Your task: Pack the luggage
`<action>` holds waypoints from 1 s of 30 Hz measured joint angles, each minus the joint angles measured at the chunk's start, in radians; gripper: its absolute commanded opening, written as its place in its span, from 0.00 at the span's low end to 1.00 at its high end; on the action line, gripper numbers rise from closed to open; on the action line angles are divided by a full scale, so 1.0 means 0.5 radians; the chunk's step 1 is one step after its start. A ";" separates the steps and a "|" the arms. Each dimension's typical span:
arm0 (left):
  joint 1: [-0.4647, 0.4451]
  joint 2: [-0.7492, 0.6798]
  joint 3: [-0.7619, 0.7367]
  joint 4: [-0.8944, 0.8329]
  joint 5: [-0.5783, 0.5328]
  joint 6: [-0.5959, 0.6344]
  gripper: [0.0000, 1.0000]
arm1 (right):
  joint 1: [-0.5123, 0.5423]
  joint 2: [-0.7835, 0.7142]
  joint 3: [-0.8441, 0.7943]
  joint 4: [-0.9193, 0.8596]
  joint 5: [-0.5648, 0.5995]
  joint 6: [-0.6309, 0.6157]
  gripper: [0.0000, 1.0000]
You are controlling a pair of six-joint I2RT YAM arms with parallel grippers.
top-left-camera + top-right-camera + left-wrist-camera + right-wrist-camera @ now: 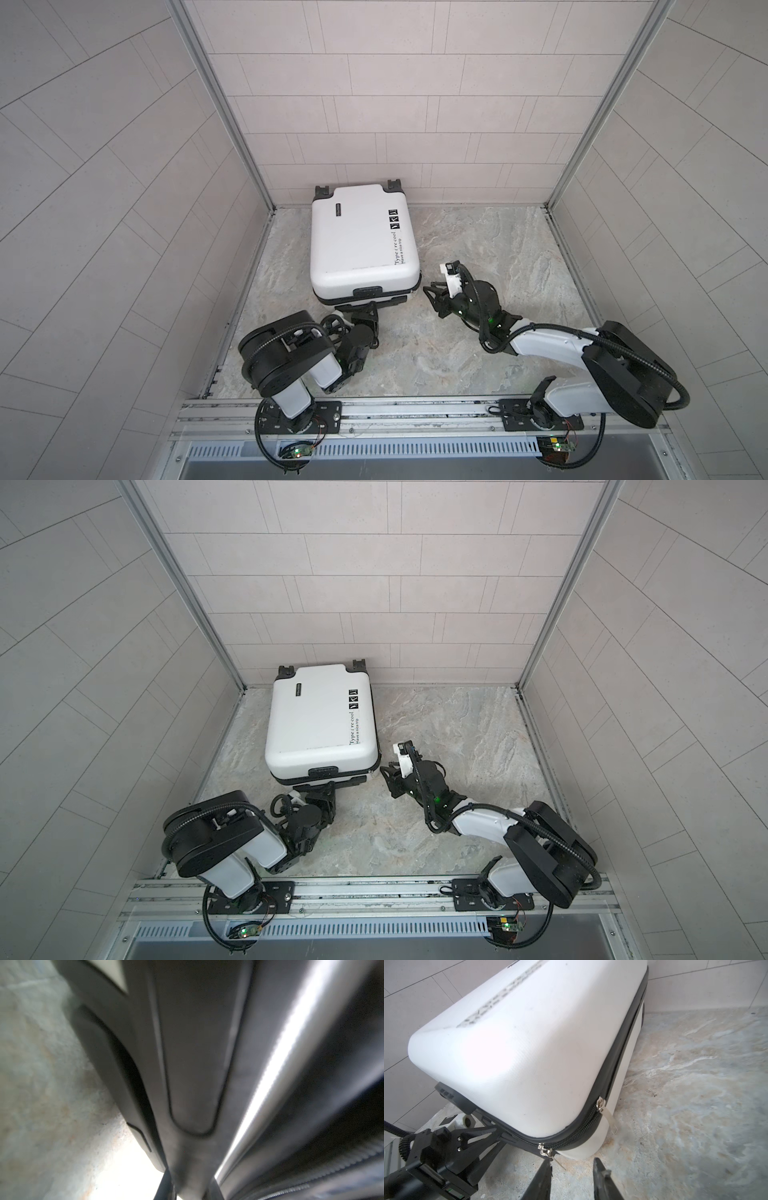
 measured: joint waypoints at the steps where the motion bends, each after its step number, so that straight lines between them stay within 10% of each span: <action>1: 0.000 -0.006 -0.005 -0.002 0.003 0.002 0.00 | 0.000 -0.002 -0.001 -0.012 0.017 -0.009 0.37; 30: 0.002 -0.046 -0.040 -0.011 0.021 0.005 0.00 | 0.043 0.610 0.054 0.542 -0.359 -0.038 0.41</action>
